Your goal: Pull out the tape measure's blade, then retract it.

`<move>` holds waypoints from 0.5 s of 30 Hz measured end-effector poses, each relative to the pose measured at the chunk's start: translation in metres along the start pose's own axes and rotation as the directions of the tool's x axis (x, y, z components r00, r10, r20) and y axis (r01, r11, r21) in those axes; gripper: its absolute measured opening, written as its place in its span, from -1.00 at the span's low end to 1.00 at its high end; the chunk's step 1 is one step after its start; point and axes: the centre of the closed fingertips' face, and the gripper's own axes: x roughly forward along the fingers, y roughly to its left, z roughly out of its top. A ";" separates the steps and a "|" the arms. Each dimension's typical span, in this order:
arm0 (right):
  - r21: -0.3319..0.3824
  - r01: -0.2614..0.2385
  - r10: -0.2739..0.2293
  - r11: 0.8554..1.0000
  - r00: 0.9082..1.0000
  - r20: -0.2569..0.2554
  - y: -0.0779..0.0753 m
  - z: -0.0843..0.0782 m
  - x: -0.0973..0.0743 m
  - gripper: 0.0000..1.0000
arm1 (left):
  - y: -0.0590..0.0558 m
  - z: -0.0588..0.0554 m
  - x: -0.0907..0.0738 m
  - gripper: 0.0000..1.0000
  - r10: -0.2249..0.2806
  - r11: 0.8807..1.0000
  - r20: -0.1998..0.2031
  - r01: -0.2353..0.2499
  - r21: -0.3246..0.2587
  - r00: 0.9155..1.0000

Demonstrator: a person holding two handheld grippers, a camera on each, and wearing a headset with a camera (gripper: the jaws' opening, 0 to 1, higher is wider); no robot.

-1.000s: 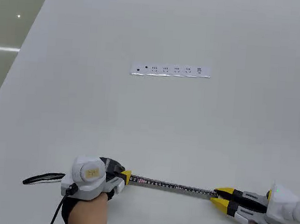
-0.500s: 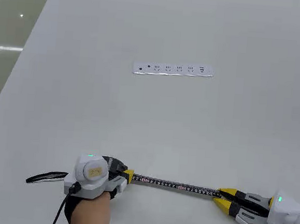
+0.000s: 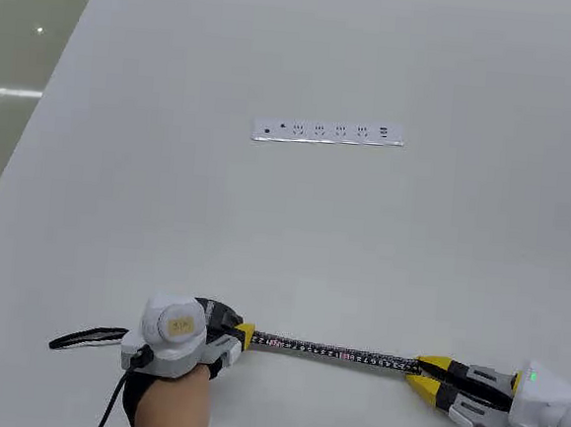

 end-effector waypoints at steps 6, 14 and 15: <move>-0.008 -0.012 0.012 1.000 1.000 0.000 0.002 0.001 -0.002 -0.79 | 0.000 0.000 0.000 0.41 0.002 1.000 0.001 -0.002 0.000 1.000; -0.024 -0.037 0.037 0.999 0.999 -0.014 0.008 -0.001 0.005 -0.79 | 0.000 0.000 0.000 0.41 0.007 1.000 0.002 -0.007 -0.002 1.000; -0.024 -0.038 0.038 0.999 0.999 -0.015 0.008 -0.001 0.006 -0.78 | 0.000 0.000 0.000 0.41 0.007 1.000 0.001 -0.007 -0.005 1.000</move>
